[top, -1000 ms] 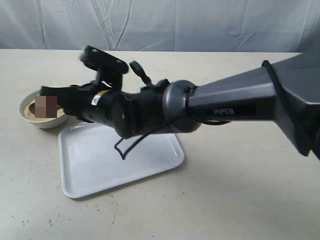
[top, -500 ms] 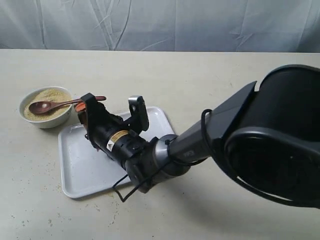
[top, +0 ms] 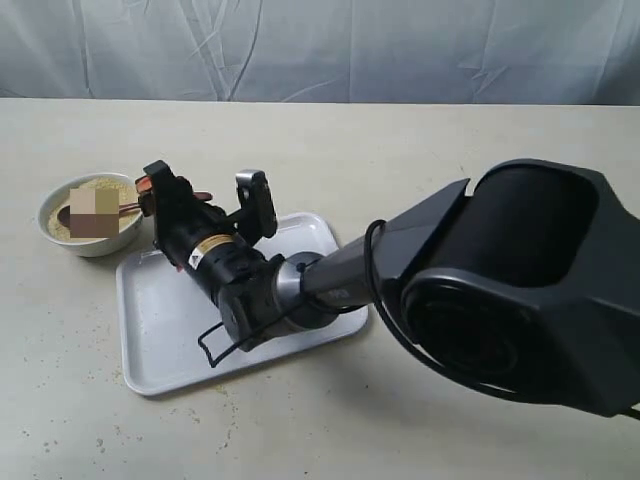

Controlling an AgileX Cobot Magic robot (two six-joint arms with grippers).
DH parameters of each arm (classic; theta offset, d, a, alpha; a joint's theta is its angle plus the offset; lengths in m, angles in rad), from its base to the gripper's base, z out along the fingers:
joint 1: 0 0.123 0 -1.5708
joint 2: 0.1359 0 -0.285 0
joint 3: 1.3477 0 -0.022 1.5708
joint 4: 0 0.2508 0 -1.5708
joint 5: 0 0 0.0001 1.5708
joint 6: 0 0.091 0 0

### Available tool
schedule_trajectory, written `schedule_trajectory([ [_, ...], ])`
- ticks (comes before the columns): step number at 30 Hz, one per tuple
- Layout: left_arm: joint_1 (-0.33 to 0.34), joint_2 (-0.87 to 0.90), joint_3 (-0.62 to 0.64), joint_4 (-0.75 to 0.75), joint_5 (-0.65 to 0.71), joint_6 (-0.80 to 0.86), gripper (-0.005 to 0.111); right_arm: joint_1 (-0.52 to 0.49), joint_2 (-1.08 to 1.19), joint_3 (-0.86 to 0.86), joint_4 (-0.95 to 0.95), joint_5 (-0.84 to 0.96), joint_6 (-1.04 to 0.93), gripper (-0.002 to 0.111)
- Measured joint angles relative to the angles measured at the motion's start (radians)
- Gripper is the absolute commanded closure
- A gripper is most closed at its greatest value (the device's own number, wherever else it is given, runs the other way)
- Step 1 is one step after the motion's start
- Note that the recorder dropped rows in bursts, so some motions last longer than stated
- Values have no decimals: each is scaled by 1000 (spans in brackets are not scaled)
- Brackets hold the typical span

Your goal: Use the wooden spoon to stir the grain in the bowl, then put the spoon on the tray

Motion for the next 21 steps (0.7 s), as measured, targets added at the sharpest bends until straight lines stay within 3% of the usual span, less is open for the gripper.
schedule_trajectory([
  [9,0,0,0,0,0,0,106,-39,45,-90,40,37,-34,53],
  [16,0,0,0,0,0,0,106,-46,49,-90,50,26,-64,92],
  [21,0,0,0,0,0,0,106,-46,49,-90,106,11,-102,103],
])
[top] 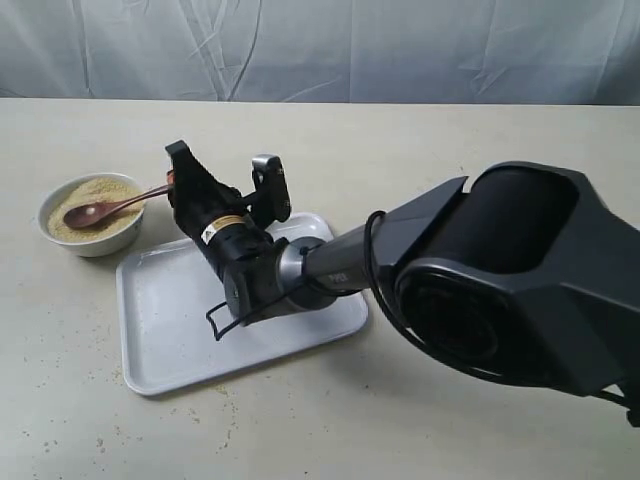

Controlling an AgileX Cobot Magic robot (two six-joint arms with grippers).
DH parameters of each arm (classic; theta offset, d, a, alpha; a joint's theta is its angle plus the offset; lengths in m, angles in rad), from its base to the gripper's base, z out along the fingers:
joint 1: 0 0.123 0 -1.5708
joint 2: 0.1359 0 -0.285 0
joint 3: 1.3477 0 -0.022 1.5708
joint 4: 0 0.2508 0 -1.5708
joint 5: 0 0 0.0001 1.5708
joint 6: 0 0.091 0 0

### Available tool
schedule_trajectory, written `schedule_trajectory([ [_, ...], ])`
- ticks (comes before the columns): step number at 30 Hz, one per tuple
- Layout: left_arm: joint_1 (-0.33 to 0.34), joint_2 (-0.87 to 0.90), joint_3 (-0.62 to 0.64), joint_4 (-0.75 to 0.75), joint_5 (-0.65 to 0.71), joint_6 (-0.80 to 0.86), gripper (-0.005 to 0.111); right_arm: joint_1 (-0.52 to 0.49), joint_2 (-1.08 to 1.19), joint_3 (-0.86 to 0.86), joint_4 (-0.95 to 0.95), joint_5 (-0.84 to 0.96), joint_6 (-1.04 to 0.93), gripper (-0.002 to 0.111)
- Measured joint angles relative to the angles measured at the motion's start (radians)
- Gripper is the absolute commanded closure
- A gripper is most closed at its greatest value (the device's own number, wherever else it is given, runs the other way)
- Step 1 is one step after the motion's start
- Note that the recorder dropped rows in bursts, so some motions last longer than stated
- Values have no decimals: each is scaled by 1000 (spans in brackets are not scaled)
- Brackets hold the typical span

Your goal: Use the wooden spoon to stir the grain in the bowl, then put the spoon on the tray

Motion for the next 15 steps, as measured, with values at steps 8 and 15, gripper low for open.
schedule_trajectory([
  [8,0,0,0,0,0,0,106,0,-10,2,11,-97,-117,104],
  [15,0,0,0,0,0,0,106,-4,-183,2,-103,24,-594,109],
])
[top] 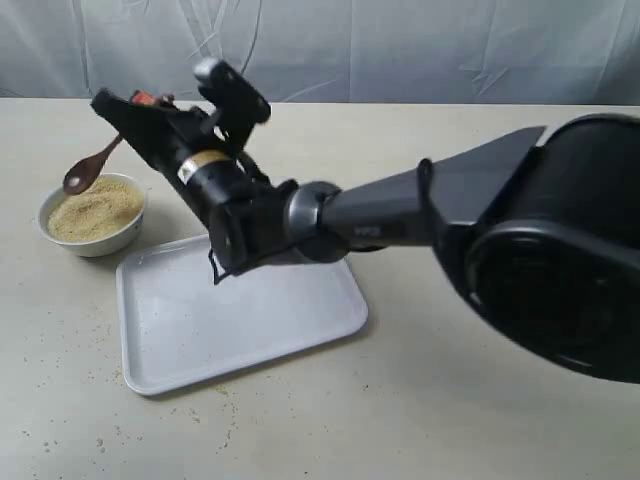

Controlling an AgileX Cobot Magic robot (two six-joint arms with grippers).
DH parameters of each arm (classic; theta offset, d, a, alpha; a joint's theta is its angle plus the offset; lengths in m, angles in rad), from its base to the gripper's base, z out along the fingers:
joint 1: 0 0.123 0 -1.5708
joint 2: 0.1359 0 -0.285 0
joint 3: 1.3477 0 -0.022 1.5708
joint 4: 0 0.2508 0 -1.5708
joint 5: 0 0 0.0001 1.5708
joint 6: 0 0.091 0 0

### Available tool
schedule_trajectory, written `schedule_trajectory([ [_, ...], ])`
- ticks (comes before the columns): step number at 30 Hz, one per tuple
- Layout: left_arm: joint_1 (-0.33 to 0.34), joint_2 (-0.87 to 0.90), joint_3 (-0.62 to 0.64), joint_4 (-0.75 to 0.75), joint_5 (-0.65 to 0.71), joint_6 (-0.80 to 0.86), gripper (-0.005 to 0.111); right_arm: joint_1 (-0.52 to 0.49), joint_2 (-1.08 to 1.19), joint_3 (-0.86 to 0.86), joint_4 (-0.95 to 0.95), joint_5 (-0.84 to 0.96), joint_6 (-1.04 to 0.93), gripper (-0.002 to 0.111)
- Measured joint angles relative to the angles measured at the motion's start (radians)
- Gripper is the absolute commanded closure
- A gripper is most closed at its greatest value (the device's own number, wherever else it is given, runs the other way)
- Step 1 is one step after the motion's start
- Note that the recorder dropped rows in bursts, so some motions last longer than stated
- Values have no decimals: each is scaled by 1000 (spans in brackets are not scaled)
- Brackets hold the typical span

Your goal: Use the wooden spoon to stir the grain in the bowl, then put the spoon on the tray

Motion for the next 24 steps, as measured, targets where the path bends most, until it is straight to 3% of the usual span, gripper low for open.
schedule_trajectory([
  [5,0,0,0,0,0,0,106,-24,-111,-68,2,203,-419,109],
  [8,0,0,0,0,0,0,106,-29,-112,-114,26,245,-540,109],
  [15,0,0,0,0,0,0,106,-26,-17,-129,13,321,-587,109],
  [24,0,0,0,0,0,0,106,-5,43,-142,-3,291,-595,109],
])
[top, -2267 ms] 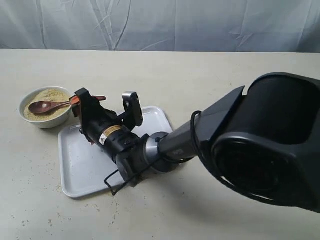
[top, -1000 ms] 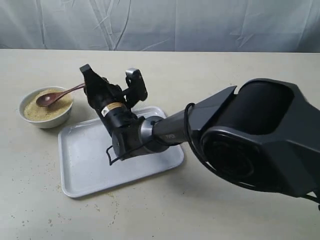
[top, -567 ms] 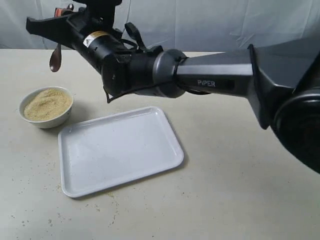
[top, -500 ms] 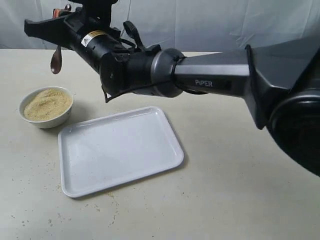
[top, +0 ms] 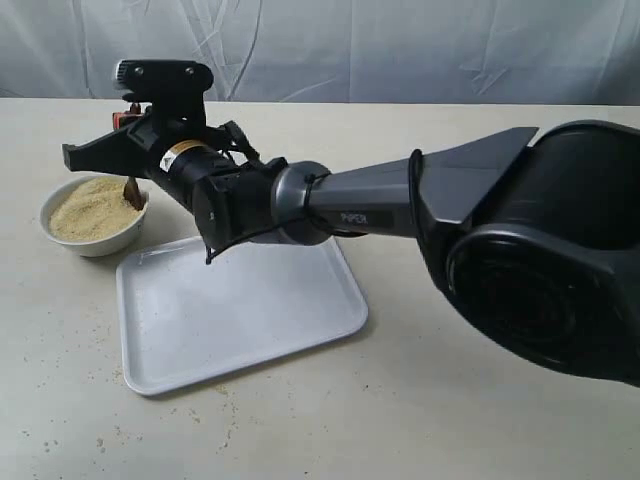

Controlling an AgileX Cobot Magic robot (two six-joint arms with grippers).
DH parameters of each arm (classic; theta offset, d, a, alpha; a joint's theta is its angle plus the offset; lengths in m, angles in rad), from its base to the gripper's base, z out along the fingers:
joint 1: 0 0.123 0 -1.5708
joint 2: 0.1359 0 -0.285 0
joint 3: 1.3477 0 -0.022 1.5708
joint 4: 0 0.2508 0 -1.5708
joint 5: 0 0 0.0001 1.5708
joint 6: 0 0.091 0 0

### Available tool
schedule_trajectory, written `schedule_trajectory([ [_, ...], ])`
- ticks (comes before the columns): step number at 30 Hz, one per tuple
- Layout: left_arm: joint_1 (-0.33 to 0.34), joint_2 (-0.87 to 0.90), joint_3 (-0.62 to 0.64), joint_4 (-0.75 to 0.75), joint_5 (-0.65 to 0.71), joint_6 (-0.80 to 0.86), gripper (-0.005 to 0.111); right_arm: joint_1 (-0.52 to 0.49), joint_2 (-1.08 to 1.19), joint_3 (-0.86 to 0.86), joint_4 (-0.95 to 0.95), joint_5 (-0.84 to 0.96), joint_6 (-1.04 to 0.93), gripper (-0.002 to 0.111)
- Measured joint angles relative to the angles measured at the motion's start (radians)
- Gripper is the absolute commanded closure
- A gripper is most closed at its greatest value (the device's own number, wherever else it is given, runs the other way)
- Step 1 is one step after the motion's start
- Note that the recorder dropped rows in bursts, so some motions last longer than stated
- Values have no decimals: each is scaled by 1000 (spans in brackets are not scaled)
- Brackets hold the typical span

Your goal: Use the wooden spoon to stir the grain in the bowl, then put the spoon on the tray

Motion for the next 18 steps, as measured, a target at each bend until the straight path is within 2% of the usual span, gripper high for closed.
schedule_trajectory([
  [7,0,0,0,0,0,0,106,39,18,-35,-23,25,-15,109],
  [18,0,0,0,0,0,0,106,46,-9,-109,-50,67,-40,109],
])
